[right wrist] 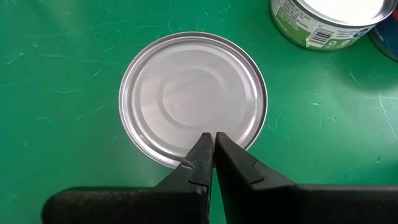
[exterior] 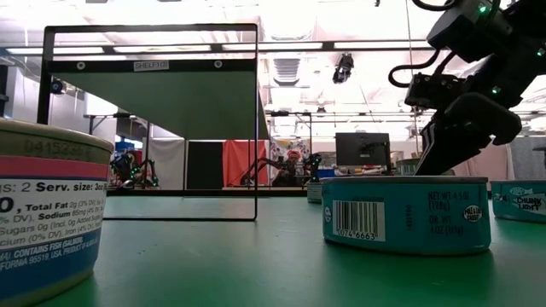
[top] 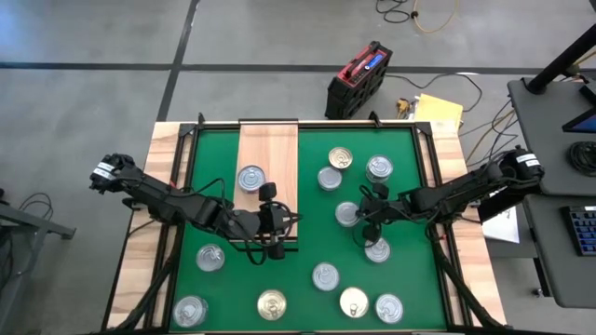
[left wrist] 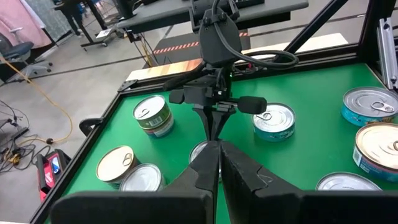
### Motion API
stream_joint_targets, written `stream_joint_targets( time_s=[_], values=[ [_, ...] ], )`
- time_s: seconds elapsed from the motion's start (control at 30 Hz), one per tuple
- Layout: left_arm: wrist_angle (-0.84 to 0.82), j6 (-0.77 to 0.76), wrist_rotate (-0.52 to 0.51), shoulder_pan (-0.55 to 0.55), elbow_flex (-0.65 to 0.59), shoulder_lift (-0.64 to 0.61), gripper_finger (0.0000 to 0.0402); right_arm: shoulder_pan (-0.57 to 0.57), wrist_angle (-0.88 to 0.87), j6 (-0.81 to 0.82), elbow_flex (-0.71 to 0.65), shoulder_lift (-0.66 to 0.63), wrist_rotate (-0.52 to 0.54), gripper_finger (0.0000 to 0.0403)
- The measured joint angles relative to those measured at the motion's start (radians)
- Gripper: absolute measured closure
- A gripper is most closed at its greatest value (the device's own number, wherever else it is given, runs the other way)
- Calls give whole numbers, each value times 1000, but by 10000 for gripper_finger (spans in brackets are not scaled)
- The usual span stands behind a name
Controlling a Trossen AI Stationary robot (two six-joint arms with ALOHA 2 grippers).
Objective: Stack canned seafood by type on shelf
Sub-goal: Put the green and white tuna can on the shelf
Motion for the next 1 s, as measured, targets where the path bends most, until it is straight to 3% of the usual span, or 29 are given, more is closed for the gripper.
stream_joint_targets(
  time_s=[0.6,1.0],
  values=[
    [-1,0,0,0,0,0,402,-1,9,-4,22,-9,24,391],
    [-12,-1,1,0,0,0,402,-1,-391,-28,294,-60,-2,391]
  ],
)
